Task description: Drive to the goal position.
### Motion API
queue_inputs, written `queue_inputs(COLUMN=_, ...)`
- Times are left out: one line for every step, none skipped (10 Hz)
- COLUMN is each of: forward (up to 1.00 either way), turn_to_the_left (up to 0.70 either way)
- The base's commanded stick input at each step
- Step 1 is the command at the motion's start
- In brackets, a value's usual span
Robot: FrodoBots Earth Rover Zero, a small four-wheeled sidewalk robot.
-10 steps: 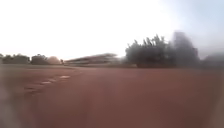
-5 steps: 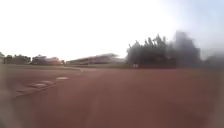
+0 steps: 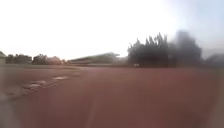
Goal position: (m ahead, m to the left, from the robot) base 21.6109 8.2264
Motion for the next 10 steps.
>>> queue_inputs(forward=0.7, turn_to_the_left=-0.33)
queue_inputs(forward=0.7, turn_to_the_left=-0.33)
queue_inputs(forward=0.7, turn_to_the_left=-0.33)
queue_inputs(forward=0.7, turn_to_the_left=-0.26)
queue_inputs(forward=0.7, turn_to_the_left=-0.06)
queue_inputs(forward=0.7, turn_to_the_left=0.0)
queue_inputs(forward=0.7, turn_to_the_left=0.0)
queue_inputs(forward=0.7, turn_to_the_left=0.0)
queue_inputs(forward=0.7, turn_to_the_left=0.0)
queue_inputs(forward=0.7, turn_to_the_left=0.0)
